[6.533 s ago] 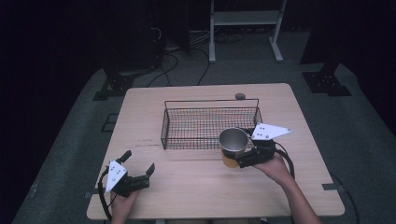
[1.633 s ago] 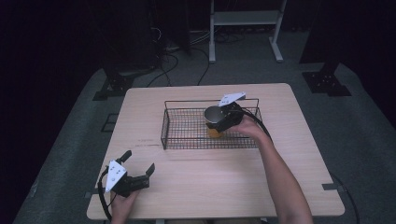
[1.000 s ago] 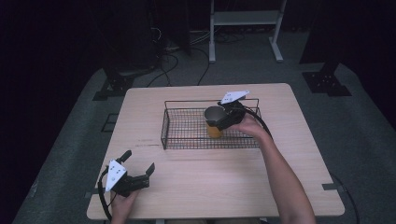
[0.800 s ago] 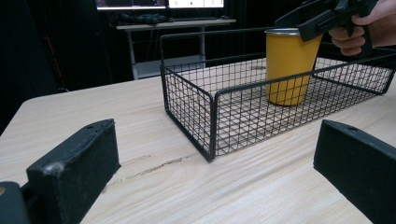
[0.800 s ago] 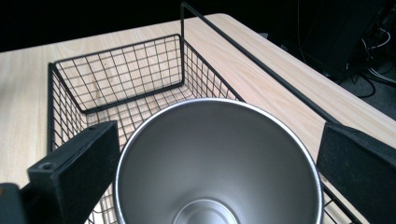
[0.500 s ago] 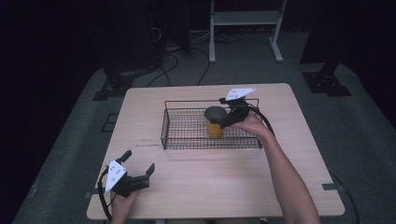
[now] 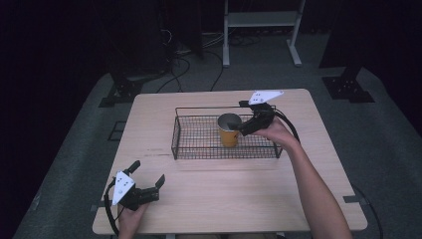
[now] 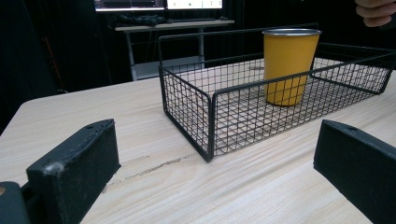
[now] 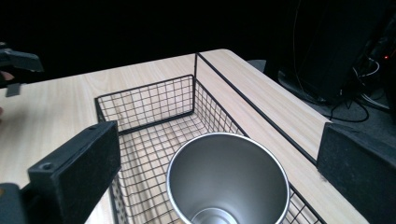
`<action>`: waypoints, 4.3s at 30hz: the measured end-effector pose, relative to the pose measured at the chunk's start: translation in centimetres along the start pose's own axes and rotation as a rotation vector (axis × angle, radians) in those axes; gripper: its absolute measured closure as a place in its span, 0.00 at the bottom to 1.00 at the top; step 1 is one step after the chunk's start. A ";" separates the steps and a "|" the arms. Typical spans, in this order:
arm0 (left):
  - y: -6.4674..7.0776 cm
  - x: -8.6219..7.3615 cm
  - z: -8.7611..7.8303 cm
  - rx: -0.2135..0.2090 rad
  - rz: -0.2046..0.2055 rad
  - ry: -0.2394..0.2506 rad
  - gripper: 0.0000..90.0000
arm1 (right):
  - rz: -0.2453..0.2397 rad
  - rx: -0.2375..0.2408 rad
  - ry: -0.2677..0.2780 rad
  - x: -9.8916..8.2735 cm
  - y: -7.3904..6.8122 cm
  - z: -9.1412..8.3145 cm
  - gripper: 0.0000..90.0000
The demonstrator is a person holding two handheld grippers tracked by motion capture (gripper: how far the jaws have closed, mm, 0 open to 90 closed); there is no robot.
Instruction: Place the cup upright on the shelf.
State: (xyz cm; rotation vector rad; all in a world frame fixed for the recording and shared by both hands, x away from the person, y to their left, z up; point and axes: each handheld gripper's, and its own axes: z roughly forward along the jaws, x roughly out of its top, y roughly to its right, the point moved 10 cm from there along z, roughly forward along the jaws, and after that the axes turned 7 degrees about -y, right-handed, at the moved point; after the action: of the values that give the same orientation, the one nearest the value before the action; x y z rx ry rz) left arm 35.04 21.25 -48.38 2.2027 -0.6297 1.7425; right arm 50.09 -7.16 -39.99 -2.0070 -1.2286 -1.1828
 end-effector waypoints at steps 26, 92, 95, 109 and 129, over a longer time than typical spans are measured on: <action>0.0 0.0 0.0 0.001 0.004 -0.003 0.00 | 0.028 0.009 0.038 -2.2 -1.3 -6.3 0.00; 0.1 0.0 0.1 0.008 0.010 -0.006 0.00 | 0.070 0.014 0.024 -9.5 -4.9 -11.7 0.00; 0.1 -0.1 0.1 0.010 0.009 -0.007 0.00 | 0.074 0.016 0.030 -9.8 -5.0 -11.9 0.00; 0.1 0.0 0.1 0.011 0.009 -0.006 0.00 | 0.099 0.010 0.036 -11.7 -5.7 -12.6 0.00; 0.1 -0.1 0.1 0.014 0.010 -0.009 0.00 | 0.133 0.017 0.075 -13.8 -7.2 -13.4 0.00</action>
State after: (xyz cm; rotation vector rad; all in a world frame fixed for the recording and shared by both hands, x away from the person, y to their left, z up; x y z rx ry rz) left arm 35.10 21.16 -48.47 2.2219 -0.6336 1.7483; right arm 35.25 -20.19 -45.47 -1.9807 -1.0489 -1.1678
